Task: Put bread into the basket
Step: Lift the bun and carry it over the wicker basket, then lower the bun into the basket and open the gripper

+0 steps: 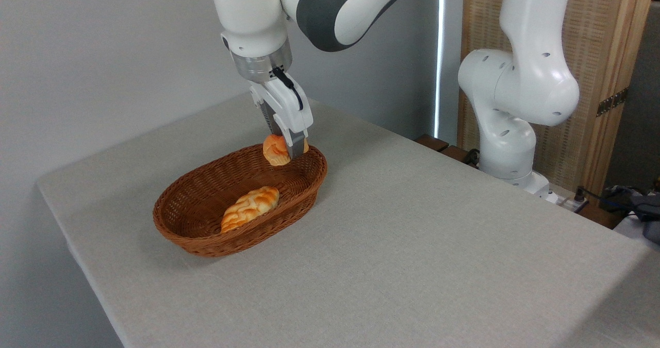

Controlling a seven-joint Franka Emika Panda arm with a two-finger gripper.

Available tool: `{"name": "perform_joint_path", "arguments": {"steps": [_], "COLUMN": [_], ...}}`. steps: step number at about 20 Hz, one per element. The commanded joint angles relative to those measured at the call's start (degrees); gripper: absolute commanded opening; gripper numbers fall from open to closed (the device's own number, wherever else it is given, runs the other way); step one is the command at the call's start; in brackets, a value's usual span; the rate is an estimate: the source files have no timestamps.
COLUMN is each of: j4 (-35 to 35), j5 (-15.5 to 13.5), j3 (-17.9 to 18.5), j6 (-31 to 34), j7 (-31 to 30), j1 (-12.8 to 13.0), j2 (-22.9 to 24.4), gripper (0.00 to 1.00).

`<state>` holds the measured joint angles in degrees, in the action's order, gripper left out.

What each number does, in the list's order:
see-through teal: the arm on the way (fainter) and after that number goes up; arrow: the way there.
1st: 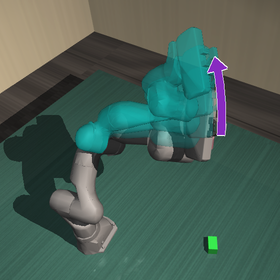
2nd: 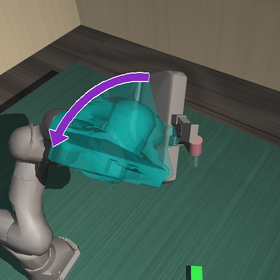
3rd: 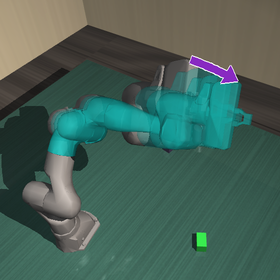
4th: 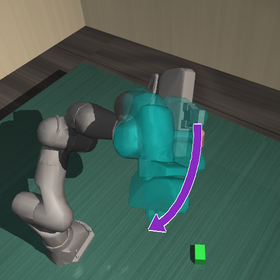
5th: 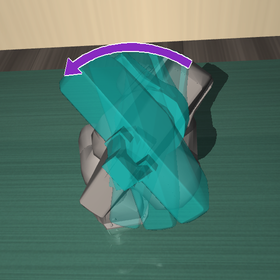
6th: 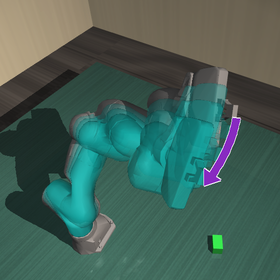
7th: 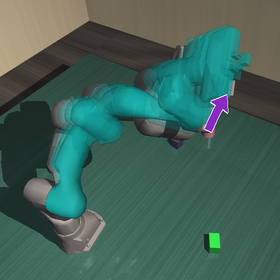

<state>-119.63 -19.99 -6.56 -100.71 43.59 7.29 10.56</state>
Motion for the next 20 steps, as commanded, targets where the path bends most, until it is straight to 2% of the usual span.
{"name": "perform_joint_path", "arguments": {"steps": [1,18,20], "j4": [0.37,0.63,0.72], "j5": [0.04,0.04,1.35], "j3": [-0.12,-0.21,-0.03], "j6": [-0.89,-0.89,-0.80], "j7": [-0.96,-0.87,-0.70], "j1": [0.36,0.36,-0.26], "j2": [-0.02,0.60,2.35], "gripper": [1.00,1.00,1.00]}}
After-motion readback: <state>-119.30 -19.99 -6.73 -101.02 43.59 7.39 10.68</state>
